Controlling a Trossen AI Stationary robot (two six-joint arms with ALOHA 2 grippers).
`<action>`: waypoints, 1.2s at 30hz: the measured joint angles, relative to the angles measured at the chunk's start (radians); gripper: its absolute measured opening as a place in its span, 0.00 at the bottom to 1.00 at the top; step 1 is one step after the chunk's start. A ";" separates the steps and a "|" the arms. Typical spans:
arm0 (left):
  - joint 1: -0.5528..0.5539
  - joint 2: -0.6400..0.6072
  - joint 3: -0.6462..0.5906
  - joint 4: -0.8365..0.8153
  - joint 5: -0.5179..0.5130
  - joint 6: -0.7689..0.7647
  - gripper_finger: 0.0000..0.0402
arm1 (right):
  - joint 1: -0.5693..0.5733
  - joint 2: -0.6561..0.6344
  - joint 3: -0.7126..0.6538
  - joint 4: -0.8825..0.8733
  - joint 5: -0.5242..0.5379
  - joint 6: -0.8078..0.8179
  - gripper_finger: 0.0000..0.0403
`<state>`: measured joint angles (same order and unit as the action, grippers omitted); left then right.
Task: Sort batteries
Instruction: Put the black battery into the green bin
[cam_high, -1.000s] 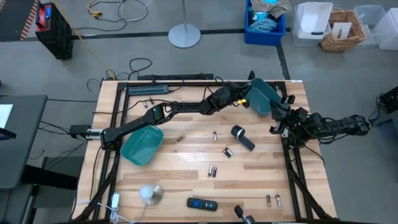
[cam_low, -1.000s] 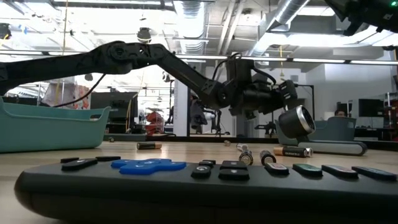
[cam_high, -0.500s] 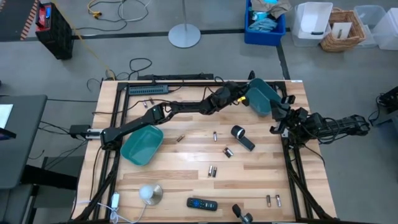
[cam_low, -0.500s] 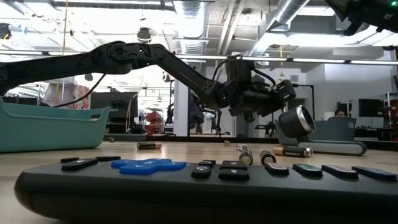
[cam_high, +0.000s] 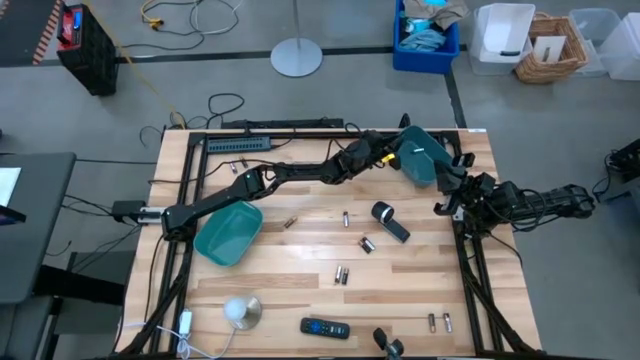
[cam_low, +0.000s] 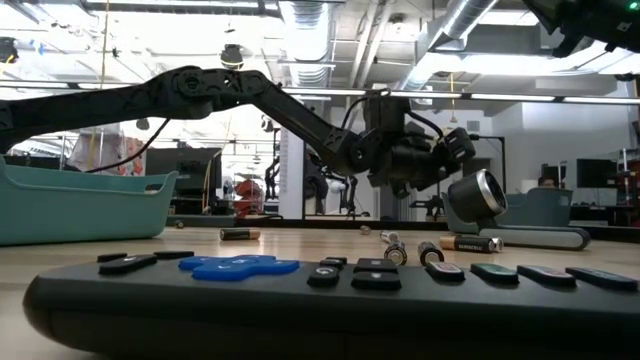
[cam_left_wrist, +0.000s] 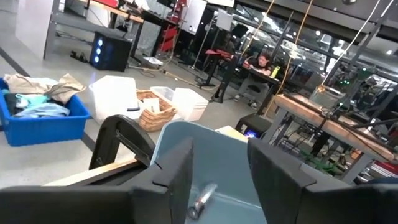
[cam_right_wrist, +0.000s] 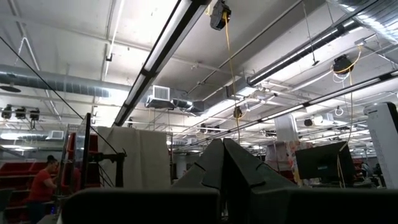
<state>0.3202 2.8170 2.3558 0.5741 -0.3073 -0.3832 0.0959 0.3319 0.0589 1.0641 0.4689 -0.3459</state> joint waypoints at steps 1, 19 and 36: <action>0.000 0.000 0.000 0.001 0.003 0.000 0.38 | 0.000 0.000 0.000 0.000 0.000 0.000 0.07; -0.001 -0.151 -0.004 -0.357 0.402 0.223 0.26 | 0.077 0.000 0.000 -0.099 0.001 0.023 0.07; -0.080 -0.266 -0.005 -0.734 0.320 0.457 0.00 | 0.124 0.000 0.000 -0.125 0.006 -0.027 0.07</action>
<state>0.2404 2.5512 2.3505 -0.1601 0.0123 0.0740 0.2204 0.3319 0.0586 0.9388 0.4747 -0.3731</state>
